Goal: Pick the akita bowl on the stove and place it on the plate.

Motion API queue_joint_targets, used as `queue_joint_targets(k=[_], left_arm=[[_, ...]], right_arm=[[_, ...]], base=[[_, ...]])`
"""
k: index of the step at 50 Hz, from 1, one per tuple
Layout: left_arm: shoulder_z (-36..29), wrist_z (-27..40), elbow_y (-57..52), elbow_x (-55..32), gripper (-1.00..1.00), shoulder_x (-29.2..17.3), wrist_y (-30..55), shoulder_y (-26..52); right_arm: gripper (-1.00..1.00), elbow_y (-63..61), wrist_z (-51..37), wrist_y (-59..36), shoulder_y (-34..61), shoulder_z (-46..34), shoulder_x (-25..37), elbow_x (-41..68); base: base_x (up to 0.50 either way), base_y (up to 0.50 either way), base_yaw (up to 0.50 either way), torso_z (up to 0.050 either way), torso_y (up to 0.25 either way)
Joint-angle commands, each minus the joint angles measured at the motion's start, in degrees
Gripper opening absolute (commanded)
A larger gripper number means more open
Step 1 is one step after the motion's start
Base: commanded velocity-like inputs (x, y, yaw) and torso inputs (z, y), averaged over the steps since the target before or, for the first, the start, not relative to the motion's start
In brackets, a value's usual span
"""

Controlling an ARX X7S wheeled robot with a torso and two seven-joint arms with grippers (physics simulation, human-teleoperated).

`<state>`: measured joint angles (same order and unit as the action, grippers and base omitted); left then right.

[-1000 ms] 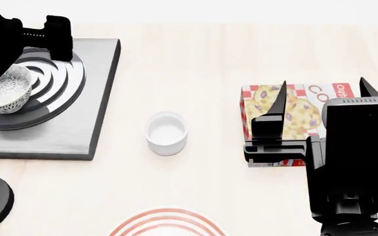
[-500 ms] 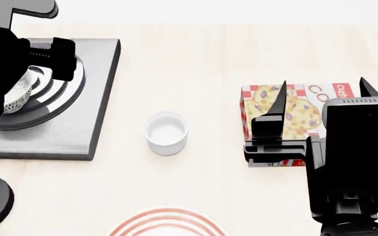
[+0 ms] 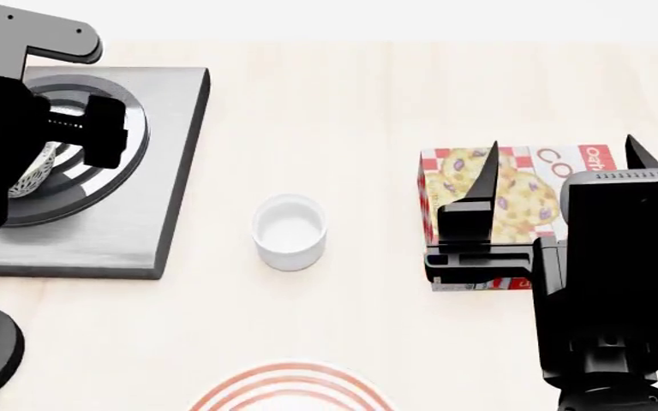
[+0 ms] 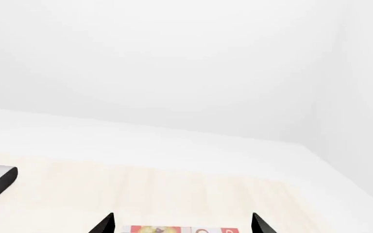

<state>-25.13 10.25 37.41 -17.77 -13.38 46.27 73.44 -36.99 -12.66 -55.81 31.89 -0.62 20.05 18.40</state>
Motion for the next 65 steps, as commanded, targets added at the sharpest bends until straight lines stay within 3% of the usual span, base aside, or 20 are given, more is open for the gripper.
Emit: queue_joint_targets(k=[1, 65], left_arm=[[1.85, -0.97, 1.3, -0.97, 1.0, 1.06, -0.02, -0.29], [-1.51, 0.21, 2.37, 0.45, 1.0, -0.38, 2.16, -2.86]], right_arm=[[1.0, 0.31, 1.09, 0.22, -0.04, 1.1, -0.88, -0.87], [1.0, 0.54, 0.13, 0.82, -0.21, 0.8, -0.22, 0.23]], base=[[0.0, 0.0, 0.0, 0.0, 0.0], [0.0, 0.0, 0.0, 0.0, 0.0]])
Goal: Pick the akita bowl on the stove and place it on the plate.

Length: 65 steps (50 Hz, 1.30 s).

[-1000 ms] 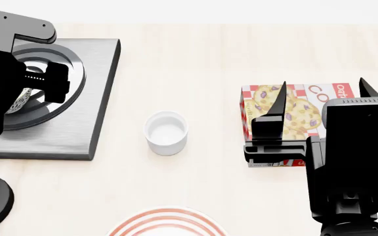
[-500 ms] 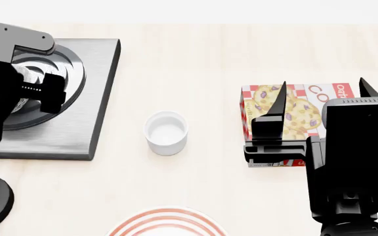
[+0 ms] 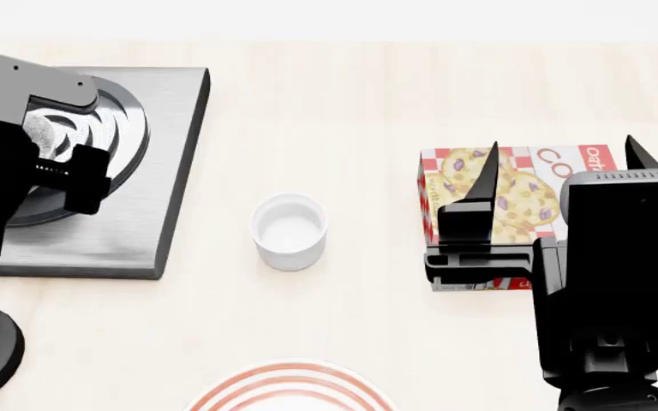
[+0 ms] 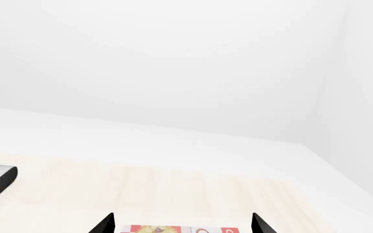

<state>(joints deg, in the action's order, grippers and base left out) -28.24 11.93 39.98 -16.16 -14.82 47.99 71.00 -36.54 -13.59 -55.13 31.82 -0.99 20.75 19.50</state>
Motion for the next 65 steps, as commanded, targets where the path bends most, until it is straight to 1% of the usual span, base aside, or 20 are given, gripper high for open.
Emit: queue_joint_targets(k=[1, 27, 35, 65], left_arm=[[1.55, -1.42, 0.28, -1.06, 1.0, 1.07, 0.35, -0.33], [1.39, -1.03, 0.81, -1.19, 1.0, 0.58, 0.69, -0.87], [1.14, -1.26, 2.42, -1.04, 1.0, 0.76, -0.16, -0.9], [0.75, -1.15, 2.02, -1.2, 1.0, 0.18, 0.25, -1.37]], right_arm=[[1.0, 0.07, 1.03, 0.07, -0.09, 1.19, -0.9, -0.83], [1.0, 0.04, 0.6, -0.07, 0.1, 1.07, -0.67, -0.33], [1.0, 0.06, 0.47, -0.01, 0.09, 1.03, -0.6, -0.19], [1.0, 0.13, 0.03, 0.1, 0.11, 0.89, -0.3, 0.35]], base=[[0.0, 0.0, 0.0, 0.0, 0.0], [0.0, 0.0, 0.0, 0.0, 0.0], [0.0, 0.0, 0.0, 0.0, 0.0], [0.0, 0.0, 0.0, 0.0, 0.0]])
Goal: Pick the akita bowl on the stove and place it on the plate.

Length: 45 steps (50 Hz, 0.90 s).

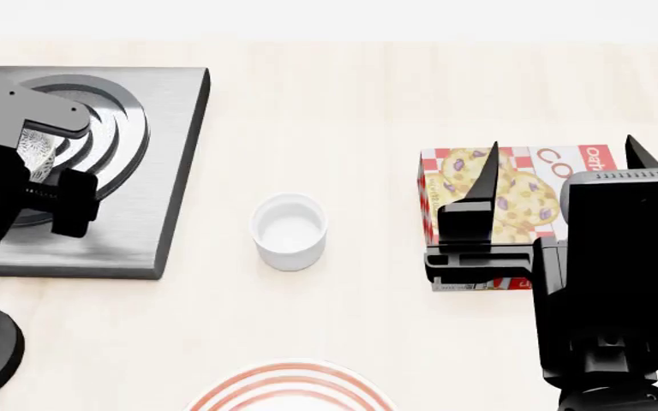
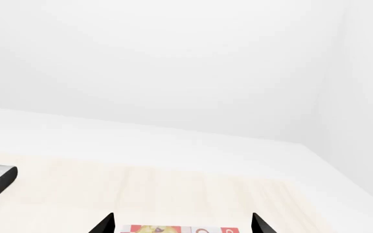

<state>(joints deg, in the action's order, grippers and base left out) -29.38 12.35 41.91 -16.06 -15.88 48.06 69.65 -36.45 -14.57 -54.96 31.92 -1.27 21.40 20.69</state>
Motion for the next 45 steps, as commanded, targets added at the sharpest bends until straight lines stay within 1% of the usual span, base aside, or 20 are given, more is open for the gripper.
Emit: queue_joint_targets(k=[1, 15, 16, 45], left_arm=[[1.85, -1.62, 0.5, -1.24, 1.0, 1.3, 0.0, 0.13], [1.93, -1.36, 0.22, -1.4, 1.0, 1.08, -0.02, -0.09], [1.97, -1.31, 0.12, -1.44, -1.0, 1.06, 0.04, -0.21], [2.14, -1.01, -1.26, -1.94, -1.0, 1.12, 0.11, 0.21]], right_arm=[[1.0, 0.05, 1.0, 0.01, -0.01, 1.14, -0.93, -0.85], [1.0, 0.08, 0.76, 0.04, 0.0, 1.09, -0.81, -0.6], [1.0, 0.08, 0.74, -0.02, 0.04, 1.01, -0.81, -0.59], [1.0, -0.02, 0.25, 0.1, -0.07, 0.99, -0.55, -0.06]], base=[[0.0, 0.0, 0.0, 0.0, 0.0], [0.0, 0.0, 0.0, 0.0, 0.0], [0.0, 0.0, 0.0, 0.0, 0.0], [0.0, 0.0, 0.0, 0.0, 0.0]])
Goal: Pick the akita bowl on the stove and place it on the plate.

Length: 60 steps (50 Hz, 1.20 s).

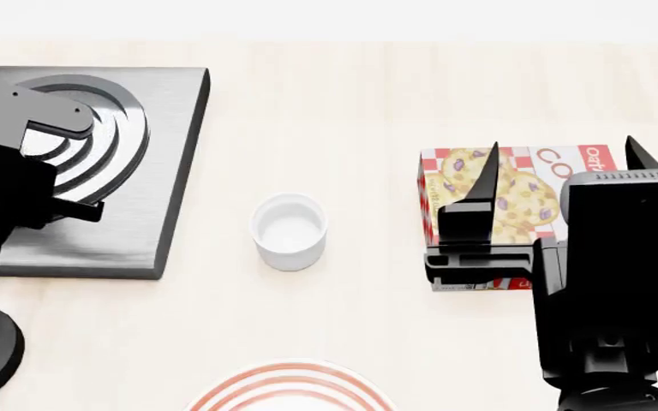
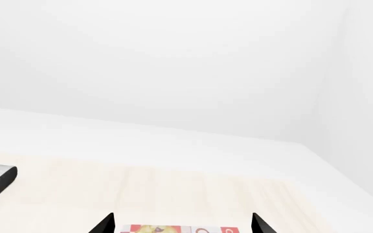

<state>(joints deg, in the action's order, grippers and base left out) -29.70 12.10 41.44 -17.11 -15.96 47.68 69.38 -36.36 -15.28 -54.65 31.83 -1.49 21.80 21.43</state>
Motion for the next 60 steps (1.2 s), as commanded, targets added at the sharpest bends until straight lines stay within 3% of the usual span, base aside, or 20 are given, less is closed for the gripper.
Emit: queue_joint_targets(k=[1, 17, 34, 45, 60], left_arm=[[2.61, -0.6, -1.06, -0.95, -1.0, 1.21, 0.46, 0.51], [3.41, 0.42, -13.92, -1.81, -1.0, 0.66, -0.02, 3.85], [-16.27, -16.31, -43.89, 1.76, -1.0, -13.89, 3.86, 5.39], [-28.57, -24.33, -52.61, 10.53, -1.0, -22.86, -3.6, 9.49], [-30.86, -29.73, -63.65, 12.1, -1.0, -27.44, -7.22, 13.11]], right_arm=[[1.0, -0.12, 0.93, -0.18, 0.0, 1.16, -0.94, -0.81], [1.0, -0.06, 0.62, -0.07, 0.06, 1.09, -0.83, -0.59], [1.0, 0.08, 0.4, 0.18, 0.11, 0.81, -0.52, -0.48], [1.0, 0.1, 0.25, 0.36, 0.01, 0.79, -0.42, -0.32], [1.0, -0.02, -0.03, 0.24, 0.08, 0.76, -0.33, 0.01]], base=[[0.0, 0.0, 0.0, 0.0, 0.0], [0.0, 0.0, 0.0, 0.0, 0.0], [0.0, 0.0, 0.0, 0.0, 0.0], [0.0, 0.0, 0.0, 0.0, 0.0], [0.0, 0.0, 0.0, 0.0, 0.001]])
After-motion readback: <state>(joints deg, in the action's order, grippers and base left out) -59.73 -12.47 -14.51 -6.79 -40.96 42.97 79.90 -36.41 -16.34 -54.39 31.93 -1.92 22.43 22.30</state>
